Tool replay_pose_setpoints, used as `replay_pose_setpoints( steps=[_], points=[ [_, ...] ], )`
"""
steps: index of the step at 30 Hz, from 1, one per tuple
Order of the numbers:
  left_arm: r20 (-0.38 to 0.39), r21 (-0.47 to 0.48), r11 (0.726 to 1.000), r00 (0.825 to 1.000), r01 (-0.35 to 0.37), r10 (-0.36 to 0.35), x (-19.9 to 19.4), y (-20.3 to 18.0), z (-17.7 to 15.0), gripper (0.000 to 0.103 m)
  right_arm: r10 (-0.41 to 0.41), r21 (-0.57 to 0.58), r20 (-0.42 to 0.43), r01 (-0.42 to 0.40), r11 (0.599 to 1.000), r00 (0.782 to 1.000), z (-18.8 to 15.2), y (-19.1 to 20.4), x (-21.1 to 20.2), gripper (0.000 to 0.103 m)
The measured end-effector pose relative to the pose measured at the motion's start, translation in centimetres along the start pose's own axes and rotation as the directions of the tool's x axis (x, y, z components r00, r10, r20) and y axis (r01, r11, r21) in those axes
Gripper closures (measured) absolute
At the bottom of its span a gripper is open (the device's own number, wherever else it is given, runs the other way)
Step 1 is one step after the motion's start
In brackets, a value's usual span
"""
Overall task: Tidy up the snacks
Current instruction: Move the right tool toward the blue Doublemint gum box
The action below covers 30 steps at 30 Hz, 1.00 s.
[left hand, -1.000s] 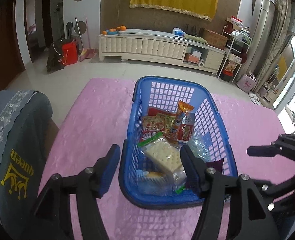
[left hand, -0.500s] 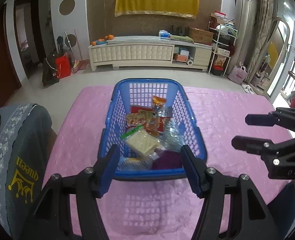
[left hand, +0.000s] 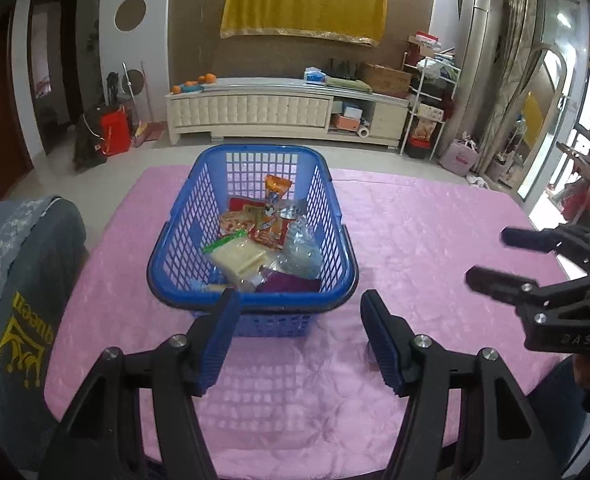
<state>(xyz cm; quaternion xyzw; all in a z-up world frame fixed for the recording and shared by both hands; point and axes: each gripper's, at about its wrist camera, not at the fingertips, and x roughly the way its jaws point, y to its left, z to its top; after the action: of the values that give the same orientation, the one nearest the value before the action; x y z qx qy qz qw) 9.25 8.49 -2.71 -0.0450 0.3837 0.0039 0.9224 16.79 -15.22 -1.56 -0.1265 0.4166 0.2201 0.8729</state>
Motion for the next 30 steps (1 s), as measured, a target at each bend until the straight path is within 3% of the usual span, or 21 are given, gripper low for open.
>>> replay_pose_setpoints(
  steps=[7,9,14,19,21,26,30],
  points=[
    [-0.011,0.001,0.999,0.999,-0.034,0.034,0.3,-1.2,-2.3,0.041,0.004,0.104,0.093,-0.014,0.994,0.996,-2.3,-1.7,-0.7,0.018],
    [0.003,-0.012,1.0,1.0,-0.027,0.027,0.1,-1.4,-2.7,0.025,0.012,0.119,0.117,-0.026,0.993,0.993,-3.1,-2.2,-0.4,0.018],
    [0.007,-0.024,0.999,1.0,-0.023,0.023,0.2,-1.9,-3.8,0.014,0.067,0.094,0.043,-0.071,0.993,0.997,-4.3,-2.3,1.0,0.017],
    [-0.037,-0.004,1.0,0.999,-0.024,0.024,1.6,-2.6,-5.0,0.013,0.028,0.01,-0.019,-0.028,1.0,0.999,-5.4,-2.0,2.7,0.017],
    [-0.06,-0.005,0.999,0.998,-0.032,0.032,2.2,-2.7,-5.7,0.0,0.019,-0.026,-0.028,-0.02,0.999,0.999,-5.9,-1.7,3.3,0.015],
    [-0.125,0.021,0.997,0.99,-0.068,0.07,4.4,-3.0,-7.3,0.0,0.033,-0.079,-0.075,-0.039,0.996,0.997,-7.5,-1.4,5.2,0.01],
    [-0.162,0.009,0.999,0.986,-0.047,0.047,5.9,-3.0,-7.7,0.0,0.056,-0.113,-0.107,-0.068,0.991,0.993,-7.8,-1.1,6.8,0.01]
  ],
)
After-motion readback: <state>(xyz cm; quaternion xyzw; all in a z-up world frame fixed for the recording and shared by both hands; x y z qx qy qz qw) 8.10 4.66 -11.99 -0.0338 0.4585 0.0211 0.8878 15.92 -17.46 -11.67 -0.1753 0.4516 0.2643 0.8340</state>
